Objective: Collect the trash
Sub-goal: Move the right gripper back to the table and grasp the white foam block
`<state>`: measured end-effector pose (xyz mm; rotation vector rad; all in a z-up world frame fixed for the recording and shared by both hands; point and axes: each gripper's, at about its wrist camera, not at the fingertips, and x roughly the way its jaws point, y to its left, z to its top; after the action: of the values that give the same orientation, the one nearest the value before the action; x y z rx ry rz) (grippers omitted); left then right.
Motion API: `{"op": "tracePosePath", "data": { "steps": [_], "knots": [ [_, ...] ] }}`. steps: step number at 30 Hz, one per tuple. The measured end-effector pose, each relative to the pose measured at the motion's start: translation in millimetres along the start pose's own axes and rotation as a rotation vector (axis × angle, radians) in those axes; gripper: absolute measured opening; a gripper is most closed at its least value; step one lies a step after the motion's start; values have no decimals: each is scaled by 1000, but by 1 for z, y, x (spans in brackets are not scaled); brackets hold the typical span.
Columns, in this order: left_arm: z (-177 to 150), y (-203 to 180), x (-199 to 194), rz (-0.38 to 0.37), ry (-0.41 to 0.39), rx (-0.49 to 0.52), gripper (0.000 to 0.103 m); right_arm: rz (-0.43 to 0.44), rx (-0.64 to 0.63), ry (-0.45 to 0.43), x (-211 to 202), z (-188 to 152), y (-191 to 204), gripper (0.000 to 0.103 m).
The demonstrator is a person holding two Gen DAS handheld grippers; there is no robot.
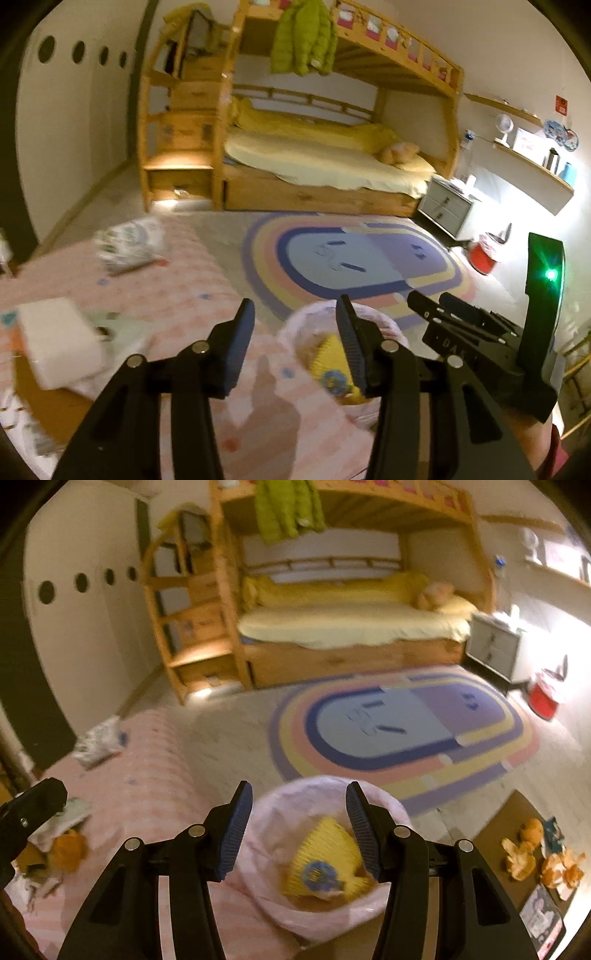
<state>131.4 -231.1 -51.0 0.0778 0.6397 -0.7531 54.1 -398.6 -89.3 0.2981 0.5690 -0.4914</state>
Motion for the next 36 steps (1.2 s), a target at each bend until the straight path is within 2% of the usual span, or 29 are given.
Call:
{"op": "tracePosePath", "data": {
  "steps": [4,8,10,12,16,20,21,22,24,27,32,36],
  "knots": [
    [-4,29,-34,102,-28,-13,51,135,-62,-22,-12,2,42,54],
    [-15,80,-69,251,-43,-64,54,274,-169,20,-14,-2,94,54],
    [-22,111,-84,346,-35,-103,59,332,-217,42,-14,-6,116,55],
    [-28,135,-93,403,-18,-134,59,400,-258,62,-14,-12,138,63],
    [-46,186,-112,482,14,-235,59,485,-311,78,-15,-19,169,71],
    [-59,214,-117,541,45,-263,61,571,-353,98,-15,-23,196,84],
    [-61,216,-118,546,52,-266,65,585,-366,100,-18,-25,203,87],
    [-64,219,-117,549,60,-271,70,601,-381,105,-17,-24,210,87],
    [-66,226,-115,562,77,-285,73,636,-397,132,-11,-24,223,87],
    [-67,231,-114,569,89,-311,76,634,-423,163,-2,-25,238,87],
    [-72,233,-110,569,106,-306,77,633,-438,205,11,-33,248,87],
    [-74,234,-109,563,117,-302,77,670,-419,246,18,-35,255,87]
  ]
}}
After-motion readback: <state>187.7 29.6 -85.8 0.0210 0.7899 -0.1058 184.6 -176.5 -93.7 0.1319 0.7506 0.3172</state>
